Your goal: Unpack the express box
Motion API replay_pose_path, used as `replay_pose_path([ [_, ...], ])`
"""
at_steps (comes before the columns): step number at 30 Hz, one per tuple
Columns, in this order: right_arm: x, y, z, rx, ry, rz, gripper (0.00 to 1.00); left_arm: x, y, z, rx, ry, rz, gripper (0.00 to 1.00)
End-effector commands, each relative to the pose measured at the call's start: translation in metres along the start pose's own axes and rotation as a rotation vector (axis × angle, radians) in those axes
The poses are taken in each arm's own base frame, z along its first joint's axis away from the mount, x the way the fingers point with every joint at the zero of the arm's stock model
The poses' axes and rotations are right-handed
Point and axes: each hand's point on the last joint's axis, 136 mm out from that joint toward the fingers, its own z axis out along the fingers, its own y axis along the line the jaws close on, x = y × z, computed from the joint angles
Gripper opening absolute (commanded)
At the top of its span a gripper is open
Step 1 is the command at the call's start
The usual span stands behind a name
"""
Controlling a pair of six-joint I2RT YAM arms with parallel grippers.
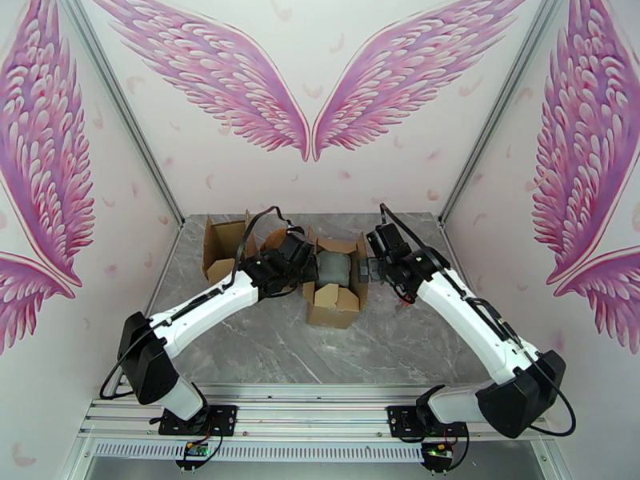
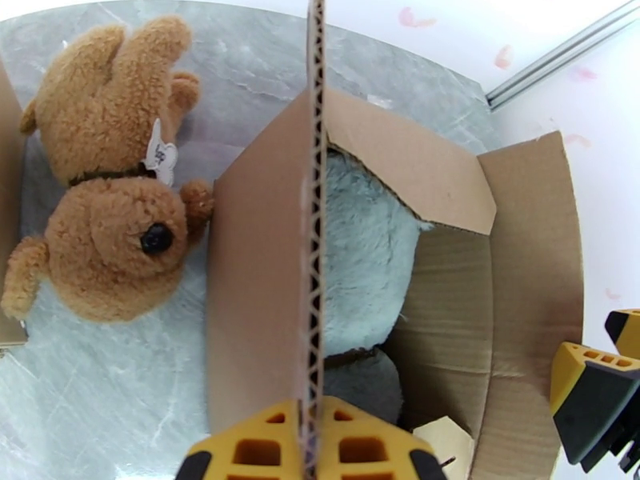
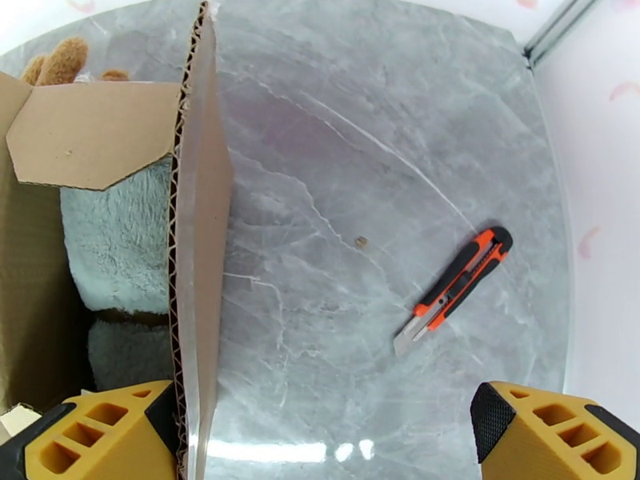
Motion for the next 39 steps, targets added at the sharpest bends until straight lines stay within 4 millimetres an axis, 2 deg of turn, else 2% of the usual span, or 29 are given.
replay_pose_path([
  [1,0.02,-0.004,0.013,-0.022,0.07,0.013,0.99,-0.016,0.002,-0.014,0.016,-0.071,-0.022,0.0],
  [3,0.023,-0.004,0.017,-0.033,0.089,0.023,0.99,-0.014,0.002,-0.012,0.021,-0.065,-0.026,0.0],
  [5,0.02,-0.002,0.011,-0.059,0.078,0.028,0.99,-0.013,0.0,-0.012,0.034,-0.06,-0.026,0.0],
  [7,0.008,0.001,-0.006,-0.104,0.021,0.049,0.99,-0.012,-0.005,-0.012,0.054,-0.058,-0.024,0.0],
  [11,-0.019,0.012,-0.053,-0.244,-0.137,0.112,0.99,-0.015,-0.018,-0.015,0.116,-0.074,-0.007,0.0],
  [14,-0.031,0.024,-0.085,-0.329,-0.217,0.117,0.99,-0.017,-0.029,-0.019,0.169,-0.095,0.006,0.0],
  [17,-0.038,0.037,-0.107,-0.381,-0.263,0.129,0.99,-0.017,-0.038,-0.021,0.208,-0.114,0.021,0.0],
  [21,-0.043,0.063,-0.121,-0.478,-0.296,0.143,0.99,-0.018,-0.05,-0.025,0.255,-0.139,0.037,0.0],
  [24,-0.045,0.083,-0.12,-0.513,-0.298,0.138,0.94,-0.018,-0.056,-0.028,0.28,-0.161,0.039,0.0],
  [26,-0.044,0.093,-0.112,-0.503,-0.281,0.138,0.9,-0.018,-0.06,-0.03,0.292,-0.173,0.041,0.0],
  [34,-0.038,0.101,-0.071,-0.411,-0.238,0.167,0.77,-0.016,-0.068,-0.034,0.304,-0.21,0.069,0.0],
  [39,-0.031,0.104,-0.049,-0.374,-0.208,0.183,0.74,-0.012,-0.071,-0.032,0.3,-0.21,0.086,0.0],
])
